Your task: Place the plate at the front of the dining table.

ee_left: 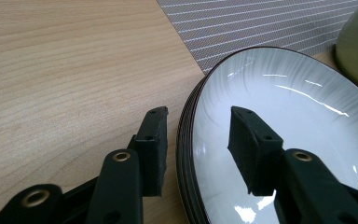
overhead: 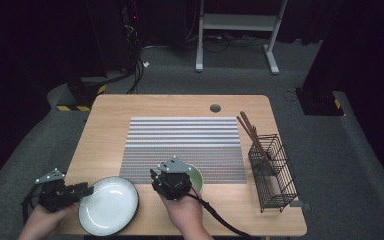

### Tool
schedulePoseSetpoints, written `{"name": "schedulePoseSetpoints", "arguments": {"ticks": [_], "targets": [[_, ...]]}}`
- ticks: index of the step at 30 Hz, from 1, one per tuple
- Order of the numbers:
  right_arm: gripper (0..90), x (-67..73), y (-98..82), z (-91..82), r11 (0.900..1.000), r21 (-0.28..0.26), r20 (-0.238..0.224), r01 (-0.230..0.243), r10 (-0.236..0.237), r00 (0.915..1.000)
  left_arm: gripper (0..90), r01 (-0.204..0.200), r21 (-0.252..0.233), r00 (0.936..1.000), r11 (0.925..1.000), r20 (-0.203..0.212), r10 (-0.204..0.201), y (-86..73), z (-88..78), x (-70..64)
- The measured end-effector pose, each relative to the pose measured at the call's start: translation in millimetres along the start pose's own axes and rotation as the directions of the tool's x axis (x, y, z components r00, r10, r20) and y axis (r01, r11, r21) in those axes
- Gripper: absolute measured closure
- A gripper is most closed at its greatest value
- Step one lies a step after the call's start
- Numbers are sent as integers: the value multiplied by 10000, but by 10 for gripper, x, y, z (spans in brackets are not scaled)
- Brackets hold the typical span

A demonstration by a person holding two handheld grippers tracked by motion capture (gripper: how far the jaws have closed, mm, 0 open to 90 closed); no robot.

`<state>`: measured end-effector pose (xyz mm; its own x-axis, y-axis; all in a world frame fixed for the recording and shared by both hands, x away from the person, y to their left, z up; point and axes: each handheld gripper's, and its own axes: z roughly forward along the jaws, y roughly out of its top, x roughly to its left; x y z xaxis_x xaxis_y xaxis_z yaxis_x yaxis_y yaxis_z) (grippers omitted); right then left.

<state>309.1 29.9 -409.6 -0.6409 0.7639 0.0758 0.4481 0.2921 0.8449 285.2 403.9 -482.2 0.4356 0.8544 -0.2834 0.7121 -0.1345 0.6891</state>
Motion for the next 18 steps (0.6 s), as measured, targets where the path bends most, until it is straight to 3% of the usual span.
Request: {"name": "schedulePoseSetpoints", "arguments": {"ticks": [18], "targets": [[539, 190, -11, 102, 9987, 508, -632, -34, 66, 9980, 627, -152, 73, 9998, 9999, -129, 153, -6, -12, -26]]}}
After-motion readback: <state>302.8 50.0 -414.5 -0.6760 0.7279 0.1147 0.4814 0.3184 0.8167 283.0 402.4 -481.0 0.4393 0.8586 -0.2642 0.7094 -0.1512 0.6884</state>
